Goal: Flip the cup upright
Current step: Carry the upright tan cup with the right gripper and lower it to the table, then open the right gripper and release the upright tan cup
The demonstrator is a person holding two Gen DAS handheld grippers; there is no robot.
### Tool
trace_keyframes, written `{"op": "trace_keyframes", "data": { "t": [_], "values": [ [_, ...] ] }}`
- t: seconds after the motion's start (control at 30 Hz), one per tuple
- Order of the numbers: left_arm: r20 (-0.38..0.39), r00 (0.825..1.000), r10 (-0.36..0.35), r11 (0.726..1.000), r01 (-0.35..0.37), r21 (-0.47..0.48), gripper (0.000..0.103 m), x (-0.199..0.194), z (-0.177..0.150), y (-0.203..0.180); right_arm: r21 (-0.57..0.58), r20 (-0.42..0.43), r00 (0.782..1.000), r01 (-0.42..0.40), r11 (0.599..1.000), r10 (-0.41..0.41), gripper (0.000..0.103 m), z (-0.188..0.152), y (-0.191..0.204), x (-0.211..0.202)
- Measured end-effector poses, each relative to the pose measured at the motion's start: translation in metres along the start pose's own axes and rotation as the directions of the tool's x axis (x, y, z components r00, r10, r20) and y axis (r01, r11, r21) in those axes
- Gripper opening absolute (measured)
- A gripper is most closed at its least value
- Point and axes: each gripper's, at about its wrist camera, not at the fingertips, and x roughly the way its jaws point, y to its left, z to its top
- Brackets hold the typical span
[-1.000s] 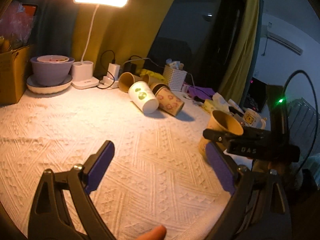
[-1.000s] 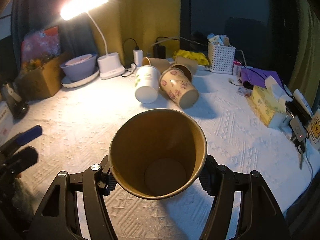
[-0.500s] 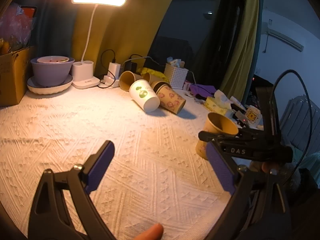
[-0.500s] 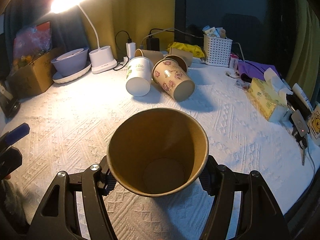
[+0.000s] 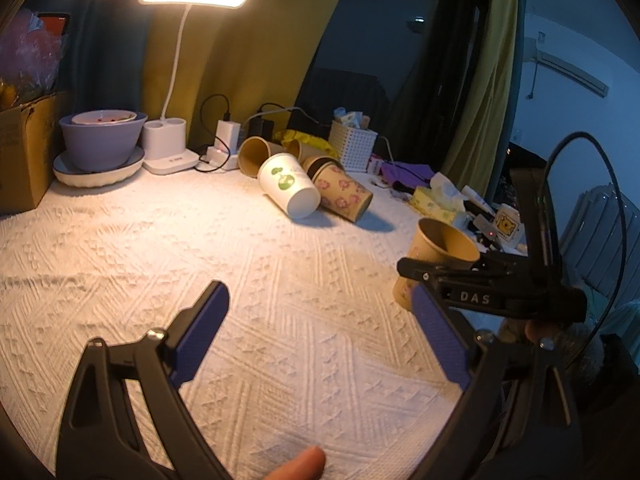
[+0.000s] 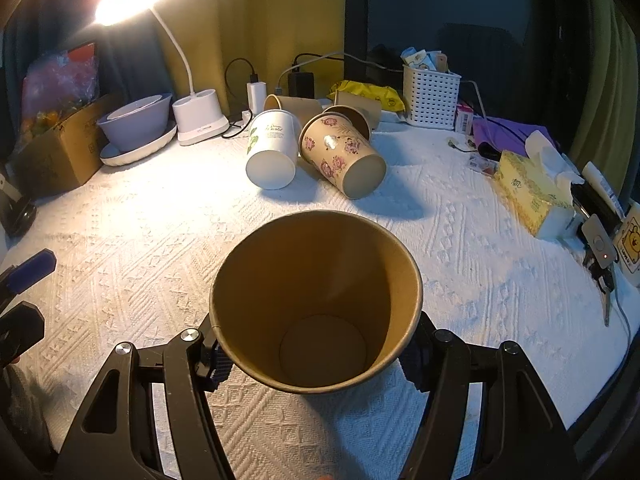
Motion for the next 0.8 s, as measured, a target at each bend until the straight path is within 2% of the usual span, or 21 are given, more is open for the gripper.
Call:
{"op": "trace_keyframes", "data": {
  "t": [0.2,0.27,0.3,0.53,0.8],
  "values": [
    [-0.011,1.000,0.001,1.000,-0.001,0.020,0.094,0.002,-0.002,-0.002,0.008,-0.004,1.000,-0.002,1.000,0.002,0.070,0.000,-0.002,0.000],
    [-0.018,1.000,0.000,1.000,0.000,0.022,0.094,0.003,-0.002,-0.003,0.012,-0.002,1.000,-0.006,1.000,0.006,0.080,0.000,-0.002,-0.001],
    [-0.022,1.000,0.001,1.000,0.000,0.023,0.094,0.004,-0.002,-0.003,0.016,0.001,1.000,-0.013,1.000,0.013,0.081,0.000,-0.003,-0.003],
    [-0.048,0.999,0.022,0.997,-0.019,0.071,0.094,0.007,-0.002,-0.013,0.032,0.020,1.000,-0.019,0.999,0.018,0.083,0.000,-0.006,-0.019],
    [-0.023,1.000,0.018,0.996,-0.016,0.088,0.094,-0.005,0.003,-0.026,0.033,0.053,0.999,-0.013,0.999,0.011,0.084,0.000,-0.007,-0.045]
  ]
}}
